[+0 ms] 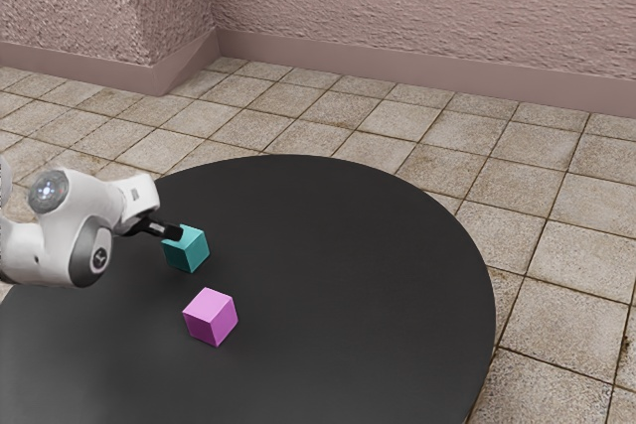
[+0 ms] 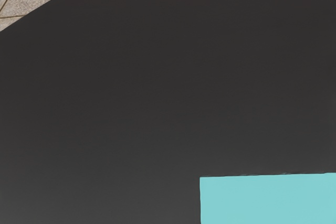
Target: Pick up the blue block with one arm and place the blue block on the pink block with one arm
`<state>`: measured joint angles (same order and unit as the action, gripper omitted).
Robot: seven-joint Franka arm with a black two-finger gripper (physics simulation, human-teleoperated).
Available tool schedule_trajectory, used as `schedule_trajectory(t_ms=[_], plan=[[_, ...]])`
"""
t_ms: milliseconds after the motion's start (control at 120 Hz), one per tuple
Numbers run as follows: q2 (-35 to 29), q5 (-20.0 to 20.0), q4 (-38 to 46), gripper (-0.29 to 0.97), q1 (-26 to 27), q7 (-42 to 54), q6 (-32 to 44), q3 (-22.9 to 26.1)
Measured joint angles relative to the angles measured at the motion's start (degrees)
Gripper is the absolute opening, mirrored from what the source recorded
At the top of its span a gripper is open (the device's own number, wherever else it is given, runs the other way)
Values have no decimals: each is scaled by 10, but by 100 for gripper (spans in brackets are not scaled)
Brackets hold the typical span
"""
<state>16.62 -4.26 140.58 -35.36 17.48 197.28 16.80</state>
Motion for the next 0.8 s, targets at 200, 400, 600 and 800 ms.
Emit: schedule_trajectory(t_ms=[200,400,600,800], plan=[[30,-6,-16,65,-1,15,21,16],[54,-6,-30,65,0,25,29,23],[73,-6,-46,65,-7,32,31,23],[80,-6,-41,64,-6,32,32,24]])
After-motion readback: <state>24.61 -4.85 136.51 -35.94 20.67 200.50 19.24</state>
